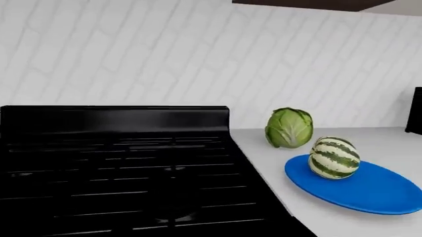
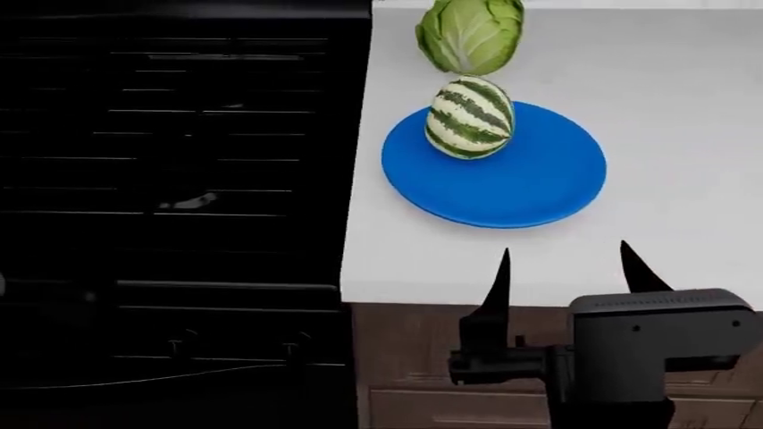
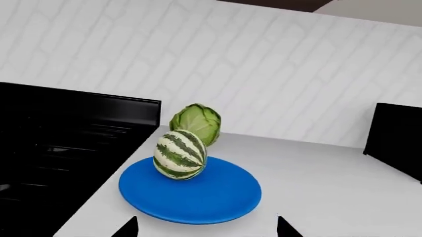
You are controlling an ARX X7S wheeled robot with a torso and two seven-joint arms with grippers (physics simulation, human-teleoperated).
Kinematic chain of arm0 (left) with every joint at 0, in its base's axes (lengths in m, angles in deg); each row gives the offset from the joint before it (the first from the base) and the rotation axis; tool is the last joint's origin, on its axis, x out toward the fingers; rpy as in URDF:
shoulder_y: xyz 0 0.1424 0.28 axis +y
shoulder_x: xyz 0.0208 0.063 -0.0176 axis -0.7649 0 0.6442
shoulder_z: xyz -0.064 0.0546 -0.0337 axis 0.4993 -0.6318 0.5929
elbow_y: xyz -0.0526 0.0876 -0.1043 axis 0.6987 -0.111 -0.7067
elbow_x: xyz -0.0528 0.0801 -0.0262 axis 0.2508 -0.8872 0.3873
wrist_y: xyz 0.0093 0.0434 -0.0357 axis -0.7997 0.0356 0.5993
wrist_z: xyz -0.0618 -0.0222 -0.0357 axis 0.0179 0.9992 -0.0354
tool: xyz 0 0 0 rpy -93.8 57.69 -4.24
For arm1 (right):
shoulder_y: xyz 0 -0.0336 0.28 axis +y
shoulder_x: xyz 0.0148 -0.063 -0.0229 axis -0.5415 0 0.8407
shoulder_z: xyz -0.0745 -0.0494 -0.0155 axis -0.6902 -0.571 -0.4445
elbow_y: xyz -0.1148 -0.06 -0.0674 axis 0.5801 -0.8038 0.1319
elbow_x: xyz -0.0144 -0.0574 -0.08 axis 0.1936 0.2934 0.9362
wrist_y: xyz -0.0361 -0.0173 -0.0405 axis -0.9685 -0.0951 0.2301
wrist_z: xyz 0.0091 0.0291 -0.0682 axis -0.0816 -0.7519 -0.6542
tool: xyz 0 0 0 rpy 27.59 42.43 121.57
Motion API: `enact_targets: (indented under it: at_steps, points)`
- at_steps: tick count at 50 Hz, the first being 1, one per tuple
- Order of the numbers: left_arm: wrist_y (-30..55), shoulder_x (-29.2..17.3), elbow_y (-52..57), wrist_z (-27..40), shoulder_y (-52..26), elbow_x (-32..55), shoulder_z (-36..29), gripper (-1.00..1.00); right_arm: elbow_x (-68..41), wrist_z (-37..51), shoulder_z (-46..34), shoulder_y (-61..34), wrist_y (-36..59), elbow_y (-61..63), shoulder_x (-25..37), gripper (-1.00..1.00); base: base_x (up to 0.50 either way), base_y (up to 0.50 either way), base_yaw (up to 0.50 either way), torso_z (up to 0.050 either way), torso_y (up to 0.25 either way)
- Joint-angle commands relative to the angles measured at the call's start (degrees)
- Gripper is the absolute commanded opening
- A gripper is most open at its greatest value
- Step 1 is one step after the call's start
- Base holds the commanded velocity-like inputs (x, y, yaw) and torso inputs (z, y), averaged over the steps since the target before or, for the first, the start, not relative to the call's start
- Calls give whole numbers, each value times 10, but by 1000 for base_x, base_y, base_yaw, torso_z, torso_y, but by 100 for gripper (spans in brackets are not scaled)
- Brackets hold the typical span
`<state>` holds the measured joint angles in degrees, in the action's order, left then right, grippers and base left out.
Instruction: Pick the squash from the counter and place it in the microwave.
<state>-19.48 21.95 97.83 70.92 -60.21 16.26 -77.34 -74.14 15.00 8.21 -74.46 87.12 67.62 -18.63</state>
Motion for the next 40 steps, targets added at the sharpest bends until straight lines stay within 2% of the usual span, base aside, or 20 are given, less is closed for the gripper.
enact_targets:
  at_steps: [1,40]
  points:
    - [-20,15,-25,-11,-6,-14,3,100,1,-13,21,1,-4,1,-7,100,0,-500,0,0,0]
    - [-52,11,-50,-11,7,-15,-3,100,1,-4,1,1,-6,-5,-2,100,0,-500,0,0,0]
